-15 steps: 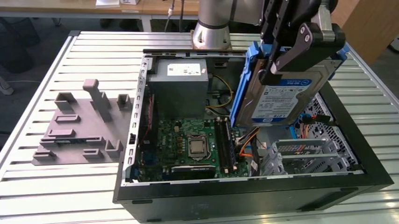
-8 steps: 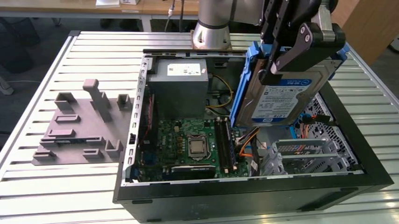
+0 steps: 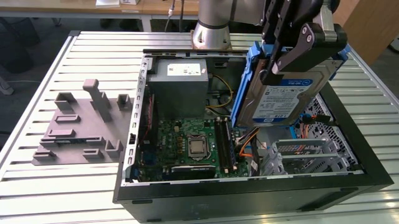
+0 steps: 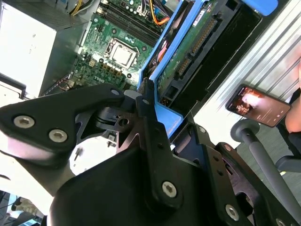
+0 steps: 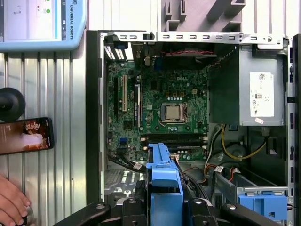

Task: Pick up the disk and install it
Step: 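Pick up the disk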

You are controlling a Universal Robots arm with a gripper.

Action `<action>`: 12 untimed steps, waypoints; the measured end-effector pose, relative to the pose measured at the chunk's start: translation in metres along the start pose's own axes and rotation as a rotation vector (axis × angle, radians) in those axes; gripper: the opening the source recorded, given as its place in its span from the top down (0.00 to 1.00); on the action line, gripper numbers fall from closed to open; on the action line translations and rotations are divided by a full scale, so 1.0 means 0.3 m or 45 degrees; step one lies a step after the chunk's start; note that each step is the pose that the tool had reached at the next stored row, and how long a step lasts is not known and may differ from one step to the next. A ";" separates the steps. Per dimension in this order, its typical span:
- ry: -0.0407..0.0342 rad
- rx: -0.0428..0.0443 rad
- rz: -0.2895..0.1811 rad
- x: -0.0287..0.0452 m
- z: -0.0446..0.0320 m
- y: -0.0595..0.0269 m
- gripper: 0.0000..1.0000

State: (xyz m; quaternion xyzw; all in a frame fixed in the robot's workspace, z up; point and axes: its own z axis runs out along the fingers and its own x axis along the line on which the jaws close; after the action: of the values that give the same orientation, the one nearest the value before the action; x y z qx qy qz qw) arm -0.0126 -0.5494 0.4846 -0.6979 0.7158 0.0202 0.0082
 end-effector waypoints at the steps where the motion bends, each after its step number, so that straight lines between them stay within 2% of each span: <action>1: 0.0001 0.000 0.000 0.000 0.000 -0.005 0.64; 6: 0.0003 0.000 0.000 0.002 0.006 -0.032 0.64; 12: -0.0001 0.000 0.000 0.035 0.022 -0.043 0.64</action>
State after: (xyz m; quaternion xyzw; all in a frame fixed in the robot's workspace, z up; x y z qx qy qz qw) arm -0.0001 -0.5599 0.4772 -0.6979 0.7158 0.0202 0.0082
